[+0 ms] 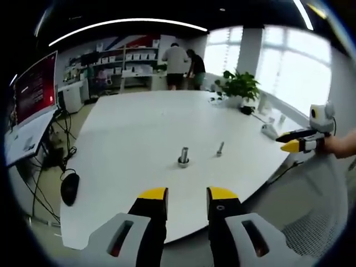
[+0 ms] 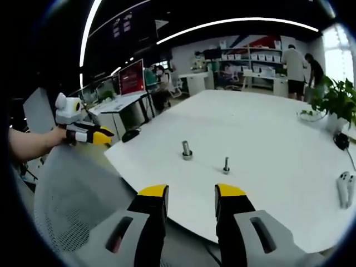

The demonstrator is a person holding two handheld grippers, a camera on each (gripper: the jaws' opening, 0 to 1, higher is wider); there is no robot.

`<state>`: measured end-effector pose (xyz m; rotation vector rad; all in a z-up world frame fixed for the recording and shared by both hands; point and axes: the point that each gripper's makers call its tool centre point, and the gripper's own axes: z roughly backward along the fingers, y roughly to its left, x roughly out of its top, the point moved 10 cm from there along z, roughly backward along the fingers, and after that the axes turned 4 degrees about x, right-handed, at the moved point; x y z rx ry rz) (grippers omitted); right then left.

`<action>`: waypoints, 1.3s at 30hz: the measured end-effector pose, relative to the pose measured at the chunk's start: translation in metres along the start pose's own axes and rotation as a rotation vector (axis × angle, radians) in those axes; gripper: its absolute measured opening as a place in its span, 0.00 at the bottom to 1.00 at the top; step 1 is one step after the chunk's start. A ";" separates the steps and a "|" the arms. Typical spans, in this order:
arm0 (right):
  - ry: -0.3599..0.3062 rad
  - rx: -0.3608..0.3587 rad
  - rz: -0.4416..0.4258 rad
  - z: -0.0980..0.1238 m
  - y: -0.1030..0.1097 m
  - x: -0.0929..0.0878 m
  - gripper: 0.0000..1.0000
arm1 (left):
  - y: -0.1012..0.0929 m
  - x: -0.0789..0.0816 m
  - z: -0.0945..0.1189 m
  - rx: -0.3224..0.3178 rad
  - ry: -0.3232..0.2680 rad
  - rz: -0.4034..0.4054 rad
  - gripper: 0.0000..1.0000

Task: Place the washer onto the threaded stud by aligning its center hole with the stud, sliding it down to the base, and recovering from edge contact or off-axis alignment until the washer reaches the visible bottom stop.

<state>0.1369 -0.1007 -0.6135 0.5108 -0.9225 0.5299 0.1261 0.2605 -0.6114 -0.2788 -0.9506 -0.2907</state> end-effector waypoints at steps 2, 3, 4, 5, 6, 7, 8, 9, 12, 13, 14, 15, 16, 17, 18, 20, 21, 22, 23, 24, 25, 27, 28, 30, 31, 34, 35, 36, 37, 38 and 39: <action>0.023 -0.010 0.002 -0.001 0.000 -0.002 0.35 | 0.000 0.000 -0.001 -0.002 0.000 -0.012 0.26; 0.042 -0.012 0.000 -0.002 -0.001 -0.003 0.35 | 0.000 0.000 -0.001 -0.006 0.003 -0.017 0.25; 0.040 -0.011 0.001 -0.002 -0.001 -0.003 0.35 | -0.001 0.000 -0.001 -0.013 0.009 -0.018 0.25; 0.035 -0.014 0.003 -0.001 -0.001 -0.002 0.35 | -0.002 0.000 -0.002 -0.016 0.011 -0.019 0.25; 0.026 -0.017 0.004 0.000 -0.001 -0.002 0.35 | -0.001 0.000 -0.002 -0.016 0.012 -0.021 0.25; 0.020 -0.019 0.002 0.000 -0.001 -0.001 0.35 | 0.000 -0.001 -0.002 -0.012 0.009 -0.023 0.25; 0.014 -0.022 -0.003 0.001 -0.001 -0.001 0.35 | -0.001 0.000 -0.001 -0.008 0.006 -0.023 0.25; 0.011 -0.025 -0.003 0.002 -0.002 -0.001 0.35 | -0.001 0.000 0.000 -0.005 -0.001 -0.016 0.25; 0.007 -0.024 -0.005 0.002 -0.003 -0.002 0.35 | 0.000 0.000 0.000 0.001 0.000 -0.010 0.25; 0.009 -0.020 -0.004 0.001 -0.002 -0.001 0.35 | 0.000 0.000 -0.001 0.003 0.006 -0.010 0.25; 0.011 -0.017 -0.001 0.001 -0.002 -0.001 0.35 | 0.000 0.000 -0.001 0.005 0.008 -0.011 0.25; 0.011 -0.015 -0.001 0.001 -0.001 -0.001 0.35 | -0.001 0.000 0.000 0.005 0.007 -0.011 0.25; 0.008 -0.013 -0.005 0.001 -0.001 -0.001 0.35 | 0.000 0.000 0.000 0.004 0.004 -0.011 0.25; -0.003 -0.015 -0.015 0.002 -0.001 -0.001 0.35 | 0.000 0.000 0.000 0.003 0.002 -0.011 0.24; -0.007 -0.020 -0.018 0.002 -0.002 -0.001 0.35 | 0.000 0.000 0.000 0.002 0.001 -0.013 0.24; -0.010 -0.024 -0.019 0.002 -0.002 0.000 0.35 | 0.000 0.000 0.000 0.001 0.002 -0.016 0.24; -0.009 -0.023 -0.018 0.002 -0.002 -0.001 0.35 | -0.001 0.000 0.000 -0.001 0.000 -0.017 0.23; -0.008 -0.023 -0.017 0.002 -0.002 -0.001 0.35 | 0.000 0.001 0.000 0.001 -0.004 -0.019 0.23; -0.008 -0.023 -0.016 0.002 -0.002 -0.001 0.35 | 0.000 0.001 0.000 0.002 -0.007 -0.019 0.23; -0.008 -0.022 -0.017 0.002 -0.002 -0.001 0.35 | -0.001 0.001 0.000 0.000 -0.010 -0.018 0.23; -0.007 -0.021 -0.019 0.002 -0.002 -0.001 0.35 | -0.001 0.001 0.000 -0.003 -0.011 -0.019 0.23; 0.000 -0.018 -0.015 0.001 -0.001 -0.001 0.35 | -0.002 0.001 -0.001 -0.008 0.002 -0.020 0.24; 0.005 -0.015 -0.012 0.001 -0.001 -0.001 0.35 | -0.001 0.000 -0.001 -0.005 0.005 -0.023 0.24; 0.011 -0.011 -0.006 0.001 -0.001 -0.001 0.35 | 0.000 0.001 0.000 0.005 -0.005 -0.019 0.24; 0.012 -0.011 -0.006 0.001 -0.001 -0.001 0.35 | 0.001 0.002 0.001 0.009 -0.017 -0.012 0.24; 0.008 -0.016 -0.005 0.001 -0.001 -0.001 0.35 | 0.001 0.001 0.001 0.009 -0.018 -0.013 0.24; 0.009 -0.016 -0.005 0.001 -0.001 -0.001 0.35 | 0.001 0.001 0.000 0.008 -0.013 -0.019 0.24; 0.011 -0.015 -0.004 0.001 -0.001 -0.001 0.35 | 0.001 0.001 0.000 0.008 -0.011 -0.021 0.24; 0.014 -0.014 -0.002 0.001 -0.001 -0.002 0.35 | 0.001 0.001 0.000 0.008 -0.012 -0.021 0.24; 0.016 -0.014 -0.001 0.001 -0.001 -0.002 0.35 | 0.001 0.001 0.000 0.008 -0.012 -0.020 0.24; 0.015 -0.013 -0.002 0.001 -0.001 -0.002 0.35 | 0.000 0.001 0.000 0.008 -0.011 -0.019 0.24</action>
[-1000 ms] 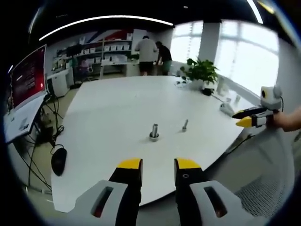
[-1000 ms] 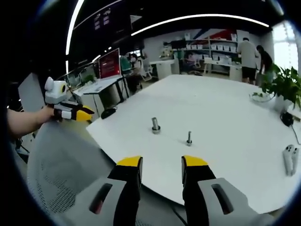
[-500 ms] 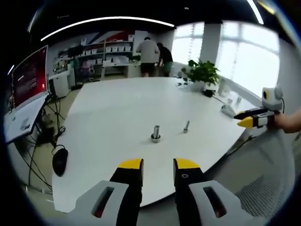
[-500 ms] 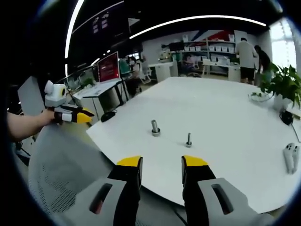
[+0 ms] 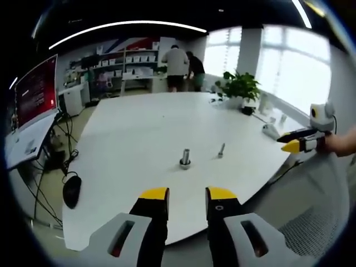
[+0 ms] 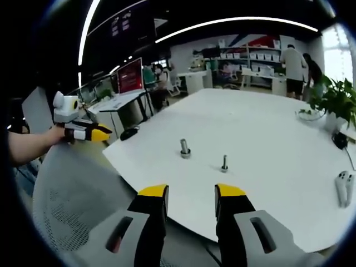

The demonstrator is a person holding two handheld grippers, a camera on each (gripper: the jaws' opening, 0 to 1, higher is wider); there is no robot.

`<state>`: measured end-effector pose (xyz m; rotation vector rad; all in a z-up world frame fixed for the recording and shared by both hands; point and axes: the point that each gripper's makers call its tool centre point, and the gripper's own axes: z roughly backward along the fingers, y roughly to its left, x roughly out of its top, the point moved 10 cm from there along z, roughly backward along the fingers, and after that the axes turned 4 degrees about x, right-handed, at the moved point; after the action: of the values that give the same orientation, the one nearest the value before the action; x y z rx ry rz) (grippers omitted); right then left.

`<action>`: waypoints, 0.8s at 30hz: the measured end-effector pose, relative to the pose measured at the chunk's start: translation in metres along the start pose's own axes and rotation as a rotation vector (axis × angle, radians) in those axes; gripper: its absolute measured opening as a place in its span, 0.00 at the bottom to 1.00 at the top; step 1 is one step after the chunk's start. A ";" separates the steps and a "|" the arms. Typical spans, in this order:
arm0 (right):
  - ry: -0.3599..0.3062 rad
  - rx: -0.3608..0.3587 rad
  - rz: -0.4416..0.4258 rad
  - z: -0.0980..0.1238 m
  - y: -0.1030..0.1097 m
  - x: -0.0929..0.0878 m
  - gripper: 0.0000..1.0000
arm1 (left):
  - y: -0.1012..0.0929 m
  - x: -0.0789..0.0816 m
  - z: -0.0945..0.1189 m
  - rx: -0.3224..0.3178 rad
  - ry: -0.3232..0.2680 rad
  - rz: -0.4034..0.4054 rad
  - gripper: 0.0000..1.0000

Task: Place the washer onto the threaded stud by aligning its center hole with the stud, sliding it down to the base, and recovering from edge contact or off-axis alignment until the washer reaches the visible bottom stop.

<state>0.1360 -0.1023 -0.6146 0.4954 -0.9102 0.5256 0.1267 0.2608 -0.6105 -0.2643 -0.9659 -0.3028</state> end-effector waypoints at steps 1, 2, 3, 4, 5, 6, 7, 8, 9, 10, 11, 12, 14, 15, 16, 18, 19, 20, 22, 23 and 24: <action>-0.001 -0.001 -0.001 0.000 0.000 0.000 0.35 | 0.000 0.000 0.000 0.000 0.003 -0.001 0.24; -0.003 -0.002 -0.003 0.000 -0.001 0.000 0.35 | 0.000 0.000 -0.001 0.000 0.005 -0.003 0.24; -0.004 -0.002 -0.003 0.001 -0.001 0.000 0.35 | -0.001 0.000 -0.001 -0.001 0.007 -0.004 0.24; -0.008 -0.001 -0.004 0.001 -0.001 0.000 0.35 | -0.001 0.000 -0.001 -0.001 0.009 -0.004 0.24; -0.014 0.000 -0.008 0.001 -0.001 0.001 0.35 | -0.001 0.000 0.000 0.000 0.008 -0.004 0.24; -0.028 0.000 -0.017 0.002 -0.001 0.001 0.35 | -0.001 0.000 0.000 0.000 0.007 -0.003 0.24; -0.030 -0.002 -0.018 0.002 -0.001 0.001 0.35 | -0.001 0.000 0.000 0.000 0.006 -0.003 0.24; -0.031 -0.004 -0.019 0.002 -0.001 0.001 0.35 | -0.001 0.000 0.000 -0.001 0.004 -0.004 0.23; -0.027 -0.004 -0.017 0.002 -0.001 0.001 0.35 | -0.001 0.000 0.000 -0.001 0.003 -0.005 0.23; -0.021 -0.001 -0.013 0.001 -0.001 0.001 0.35 | -0.001 0.000 0.000 0.000 0.001 -0.004 0.23; -0.016 0.003 -0.008 0.001 0.000 0.001 0.35 | 0.000 0.000 0.000 0.003 0.000 -0.001 0.23; -0.016 0.004 -0.006 0.001 0.000 0.001 0.35 | 0.000 0.000 0.000 0.005 0.002 0.002 0.23; -0.023 0.002 -0.008 0.001 -0.001 0.001 0.35 | 0.000 -0.001 0.000 0.005 0.008 0.003 0.23; -0.030 -0.003 -0.011 0.002 -0.002 0.002 0.35 | 0.000 -0.001 -0.001 0.004 0.010 0.001 0.23; -0.035 -0.004 -0.016 0.002 -0.002 0.002 0.35 | -0.001 -0.001 -0.001 0.002 0.010 0.000 0.23; -0.039 0.000 -0.022 0.002 -0.001 0.002 0.35 | 0.000 0.000 0.000 -0.004 0.004 0.005 0.23; -0.037 0.000 -0.018 0.002 -0.001 0.002 0.35 | 0.000 0.000 0.000 -0.003 -0.001 0.006 0.23; -0.034 0.001 -0.017 0.001 -0.001 0.002 0.35 | 0.000 0.000 0.000 0.001 -0.002 0.007 0.22; -0.026 0.008 -0.015 0.001 0.000 0.001 0.35 | 0.000 0.000 0.000 0.003 0.002 0.007 0.22; -0.023 0.009 -0.011 0.000 0.000 0.001 0.35 | 0.000 0.000 0.000 0.006 0.001 0.006 0.22; -0.020 0.012 -0.009 0.000 0.000 0.001 0.35 | 0.001 0.000 0.000 0.009 -0.002 0.007 0.22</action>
<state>0.1365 -0.1020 -0.6136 0.5162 -0.9240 0.5184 0.1268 0.2616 -0.6100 -0.2600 -0.9674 -0.2914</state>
